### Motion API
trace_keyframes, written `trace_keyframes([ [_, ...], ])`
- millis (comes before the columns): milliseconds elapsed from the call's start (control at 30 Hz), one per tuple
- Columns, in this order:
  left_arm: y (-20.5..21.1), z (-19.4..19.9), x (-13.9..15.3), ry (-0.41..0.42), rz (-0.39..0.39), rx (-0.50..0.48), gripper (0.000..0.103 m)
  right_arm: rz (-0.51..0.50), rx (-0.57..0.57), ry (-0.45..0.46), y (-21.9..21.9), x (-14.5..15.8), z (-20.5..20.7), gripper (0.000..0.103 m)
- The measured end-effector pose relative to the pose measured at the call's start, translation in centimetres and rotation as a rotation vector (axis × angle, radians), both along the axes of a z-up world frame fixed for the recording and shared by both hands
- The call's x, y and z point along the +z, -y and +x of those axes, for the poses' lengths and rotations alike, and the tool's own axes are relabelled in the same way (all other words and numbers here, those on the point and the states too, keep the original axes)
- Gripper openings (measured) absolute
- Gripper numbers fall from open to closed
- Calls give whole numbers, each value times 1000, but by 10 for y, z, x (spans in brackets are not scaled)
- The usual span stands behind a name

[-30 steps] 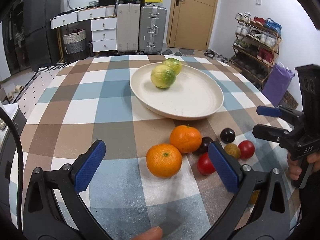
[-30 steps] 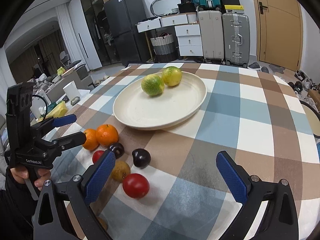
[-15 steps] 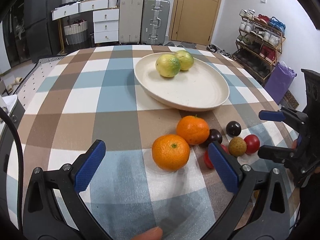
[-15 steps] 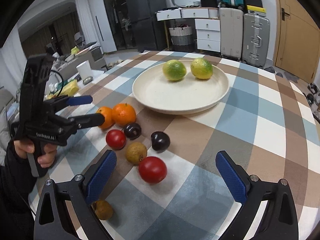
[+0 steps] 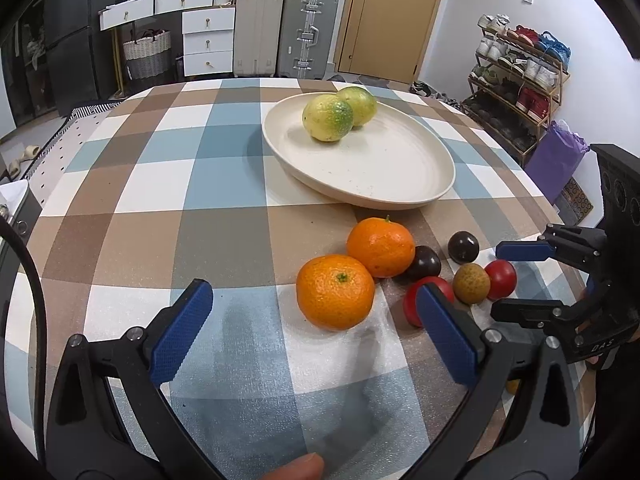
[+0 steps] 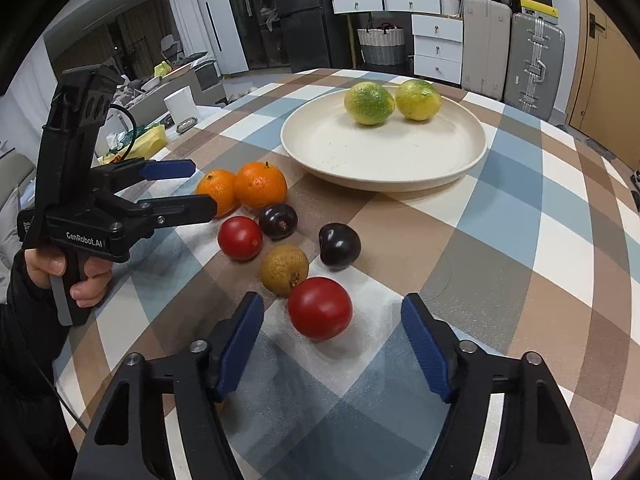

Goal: Organize fruits
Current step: 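Move left gripper to an orange while right gripper reaches a red tomato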

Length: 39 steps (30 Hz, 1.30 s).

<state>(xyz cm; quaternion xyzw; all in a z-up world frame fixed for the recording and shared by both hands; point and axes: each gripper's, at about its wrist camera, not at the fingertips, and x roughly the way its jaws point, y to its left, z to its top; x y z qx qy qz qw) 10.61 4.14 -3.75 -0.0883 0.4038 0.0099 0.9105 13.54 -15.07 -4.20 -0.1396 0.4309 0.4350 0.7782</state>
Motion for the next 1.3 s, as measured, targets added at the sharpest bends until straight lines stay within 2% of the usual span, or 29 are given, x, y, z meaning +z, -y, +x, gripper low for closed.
trace_keyframes([
  [33, 0, 1, -1, -4, -7, -4, 102, 3, 4, -6, 0, 0, 0, 70],
  [167, -1, 5, -5, -26, -22, -15, 88, -8, 9, 1, -2, -1, -3, 61],
  [300, -1, 5, -5, -22, -37, -25, 84, -12, 16, 11, -4, 0, -5, 55],
  [533, -2, 7, -8, -35, -57, -32, 67, -14, 20, 13, -4, 0, -5, 52],
  [633, -2, 7, -8, -33, -62, -41, 56, -16, 26, 17, -4, 0, -6, 51],
  [700, -2, 7, -9, -33, -72, -54, 44, -16, 32, 17, -5, 0, -7, 50],
  [767, -1, 8, -8, -28, -79, -67, 38, -19, 37, 23, -5, 0, -8, 50],
  [1133, -2, 7, -7, -12, -89, -67, 38, -16, 38, 17, -3, 0, -7, 49],
  [1300, -5, 5, -4, 5, -95, -59, 37, -27, 41, 34, -3, 0, -8, 37],
])
